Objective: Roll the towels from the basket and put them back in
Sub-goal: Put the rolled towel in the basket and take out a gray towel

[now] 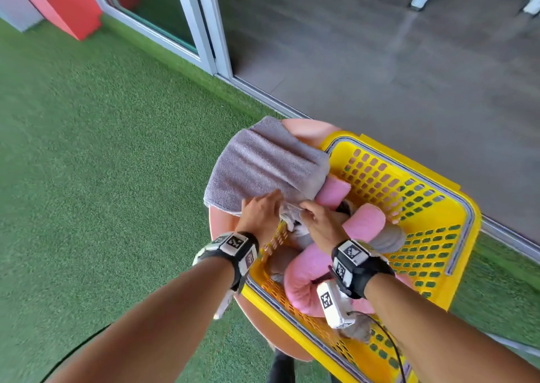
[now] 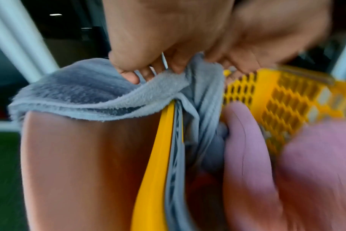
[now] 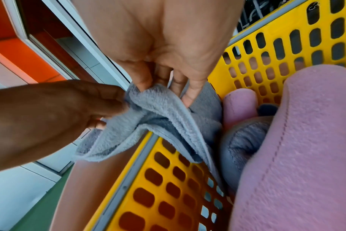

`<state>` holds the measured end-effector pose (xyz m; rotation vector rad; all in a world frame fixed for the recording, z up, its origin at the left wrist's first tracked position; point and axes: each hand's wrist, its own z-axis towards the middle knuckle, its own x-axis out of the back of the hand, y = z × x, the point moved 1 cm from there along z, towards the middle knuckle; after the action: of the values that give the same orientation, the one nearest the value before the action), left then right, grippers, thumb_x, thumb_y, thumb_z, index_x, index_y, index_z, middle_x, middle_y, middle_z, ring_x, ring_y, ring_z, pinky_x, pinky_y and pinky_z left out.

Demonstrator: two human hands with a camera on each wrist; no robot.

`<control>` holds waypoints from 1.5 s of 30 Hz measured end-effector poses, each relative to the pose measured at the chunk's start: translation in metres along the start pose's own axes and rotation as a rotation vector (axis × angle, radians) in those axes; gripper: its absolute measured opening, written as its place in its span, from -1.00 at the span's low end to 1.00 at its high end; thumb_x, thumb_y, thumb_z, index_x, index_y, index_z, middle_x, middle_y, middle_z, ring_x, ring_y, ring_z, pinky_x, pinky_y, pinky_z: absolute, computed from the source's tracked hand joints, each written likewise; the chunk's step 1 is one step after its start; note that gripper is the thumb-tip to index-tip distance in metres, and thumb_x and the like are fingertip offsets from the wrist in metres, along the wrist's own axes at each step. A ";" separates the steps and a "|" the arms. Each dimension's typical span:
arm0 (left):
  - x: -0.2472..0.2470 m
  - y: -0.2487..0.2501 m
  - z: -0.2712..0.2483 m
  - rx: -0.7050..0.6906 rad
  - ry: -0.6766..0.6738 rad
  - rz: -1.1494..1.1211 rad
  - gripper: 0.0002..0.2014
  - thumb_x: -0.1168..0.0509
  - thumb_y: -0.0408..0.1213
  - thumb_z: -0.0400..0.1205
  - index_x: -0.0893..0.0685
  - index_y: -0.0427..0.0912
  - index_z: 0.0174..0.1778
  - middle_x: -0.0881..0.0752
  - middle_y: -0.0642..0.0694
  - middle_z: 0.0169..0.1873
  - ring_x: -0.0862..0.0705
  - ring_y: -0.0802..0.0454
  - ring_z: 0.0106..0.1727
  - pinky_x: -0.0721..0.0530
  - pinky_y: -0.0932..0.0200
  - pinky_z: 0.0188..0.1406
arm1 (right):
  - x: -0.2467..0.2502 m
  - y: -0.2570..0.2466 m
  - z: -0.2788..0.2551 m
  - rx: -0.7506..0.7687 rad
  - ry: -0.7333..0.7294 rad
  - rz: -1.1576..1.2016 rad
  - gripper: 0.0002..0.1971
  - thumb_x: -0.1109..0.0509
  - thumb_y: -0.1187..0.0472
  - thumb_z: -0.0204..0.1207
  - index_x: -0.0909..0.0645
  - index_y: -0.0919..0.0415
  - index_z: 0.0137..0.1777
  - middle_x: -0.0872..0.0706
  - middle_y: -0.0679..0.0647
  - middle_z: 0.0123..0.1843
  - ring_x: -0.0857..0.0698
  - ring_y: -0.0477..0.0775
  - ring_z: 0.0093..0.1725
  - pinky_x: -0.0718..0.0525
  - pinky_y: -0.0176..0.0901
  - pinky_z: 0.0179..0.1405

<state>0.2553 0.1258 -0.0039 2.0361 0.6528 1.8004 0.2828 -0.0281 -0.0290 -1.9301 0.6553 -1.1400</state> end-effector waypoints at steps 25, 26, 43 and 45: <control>0.458 0.199 -0.328 0.198 1.179 -0.011 -0.81 -0.10 -0.24 0.58 -0.64 -0.06 -0.12 -0.68 -0.23 -0.29 -0.61 -0.25 -0.23 -0.63 -0.03 -0.26 | 0.120 -0.562 -0.257 1.297 -0.026 -0.283 -0.82 -0.30 0.18 0.59 -0.70 0.23 -0.07 -0.76 0.08 -0.15 -0.66 0.08 -0.16 -0.54 -0.15 -0.19; 0.467 0.205 -0.353 0.198 1.214 -0.009 -0.81 -0.09 -0.24 0.54 -0.63 -0.06 -0.16 -0.66 -0.18 -0.32 -0.58 -0.20 -0.25 -0.60 0.02 -0.29 | 0.116 -0.578 -0.279 1.335 -0.030 -0.287 -0.83 -0.30 0.19 0.58 -0.70 0.23 -0.09 -0.73 0.09 -0.19 -0.63 0.08 -0.19 -0.50 -0.18 -0.23; 0.329 0.142 -0.581 0.369 1.031 -0.179 -0.84 -0.26 -0.20 0.45 -0.67 0.03 -0.44 -0.64 0.06 -0.44 -0.55 0.08 -0.31 -0.53 0.13 -0.25 | -0.045 -0.424 -0.426 1.101 -0.374 -0.116 -0.77 -0.43 -0.02 0.44 -0.76 0.14 -0.19 -0.79 0.05 -0.24 -0.69 -0.09 -0.23 -0.61 -0.15 -0.14; 0.278 0.124 -0.586 0.379 0.954 -0.321 -0.81 -0.29 -0.24 0.44 -0.68 0.06 -0.47 -0.63 0.11 -0.46 -0.54 0.14 -0.35 -0.49 0.21 -0.28 | -0.068 -0.365 -0.426 0.998 -0.459 -0.095 -0.81 -0.38 -0.04 0.36 -0.72 0.04 -0.29 -0.77 0.02 -0.26 -0.65 -0.11 -0.22 -0.62 -0.03 -0.05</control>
<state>-0.2863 0.1487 0.3741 1.0103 1.5601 2.5057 -0.1114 0.0716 0.3640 -1.2575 -0.2487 -0.7859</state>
